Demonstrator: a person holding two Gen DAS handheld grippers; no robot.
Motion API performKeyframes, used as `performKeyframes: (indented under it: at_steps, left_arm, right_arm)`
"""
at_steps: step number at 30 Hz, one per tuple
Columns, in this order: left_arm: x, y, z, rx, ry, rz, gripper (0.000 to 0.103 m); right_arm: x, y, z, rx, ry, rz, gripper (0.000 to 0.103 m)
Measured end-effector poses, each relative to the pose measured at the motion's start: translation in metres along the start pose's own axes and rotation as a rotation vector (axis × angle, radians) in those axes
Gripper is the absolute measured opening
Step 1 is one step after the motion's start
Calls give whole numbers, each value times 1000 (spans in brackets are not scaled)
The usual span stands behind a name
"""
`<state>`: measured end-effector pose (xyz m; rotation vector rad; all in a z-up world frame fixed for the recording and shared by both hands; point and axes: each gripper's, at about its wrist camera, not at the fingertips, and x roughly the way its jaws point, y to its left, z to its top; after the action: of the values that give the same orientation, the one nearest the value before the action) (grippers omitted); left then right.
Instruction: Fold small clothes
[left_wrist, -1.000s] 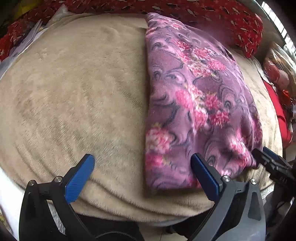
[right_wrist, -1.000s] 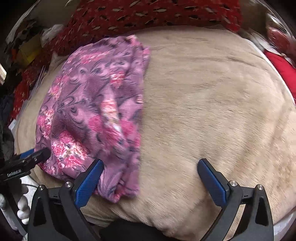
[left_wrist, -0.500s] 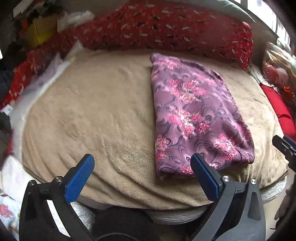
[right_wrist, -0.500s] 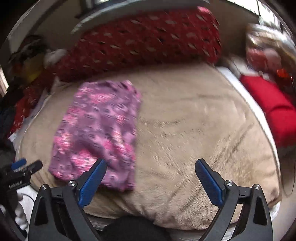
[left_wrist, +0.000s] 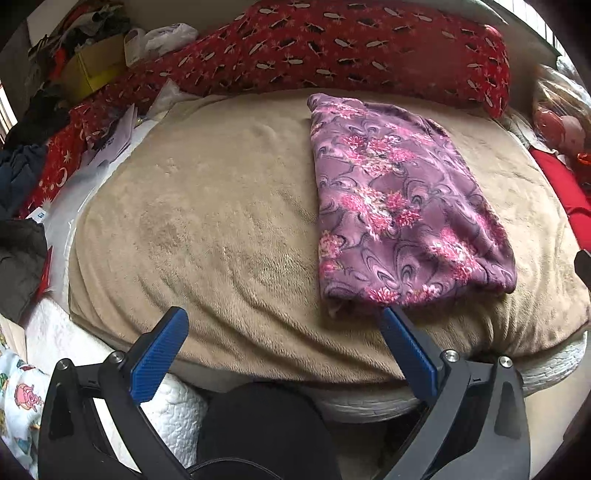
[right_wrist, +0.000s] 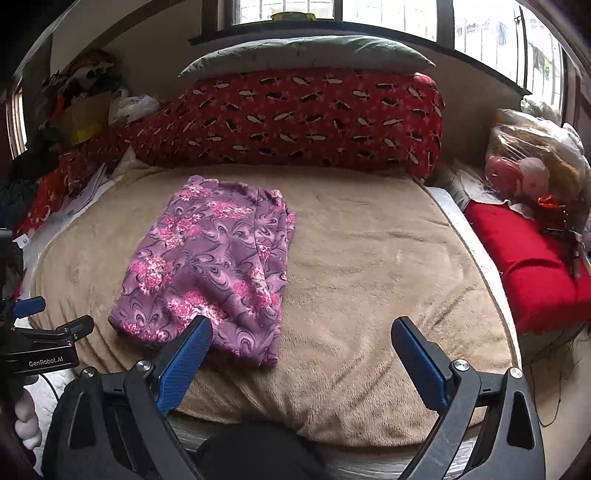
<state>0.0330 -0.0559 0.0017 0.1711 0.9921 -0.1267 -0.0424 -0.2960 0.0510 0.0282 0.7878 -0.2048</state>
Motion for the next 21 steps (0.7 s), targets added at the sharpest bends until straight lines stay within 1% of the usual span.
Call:
performKeyframes:
  at_steps: [4,12,17,21]
  left_arm:
    - [-8,-3,-1,5,-18,0,103]
    - [-19,-10,-1,2,-43,-31,103]
    - [-28,-15,-5,6,-64,-53,103]
    - [-30,-19,-6,14,-64,-67,103]
  right_arm:
    - [-2,0,-4,3,1,2,99]
    - [-10,3,-4,4,-25,4,99]
    - [-15,3,-5,10,-27,20,99]
    - [-16,4,-6,11,-23,21,99]
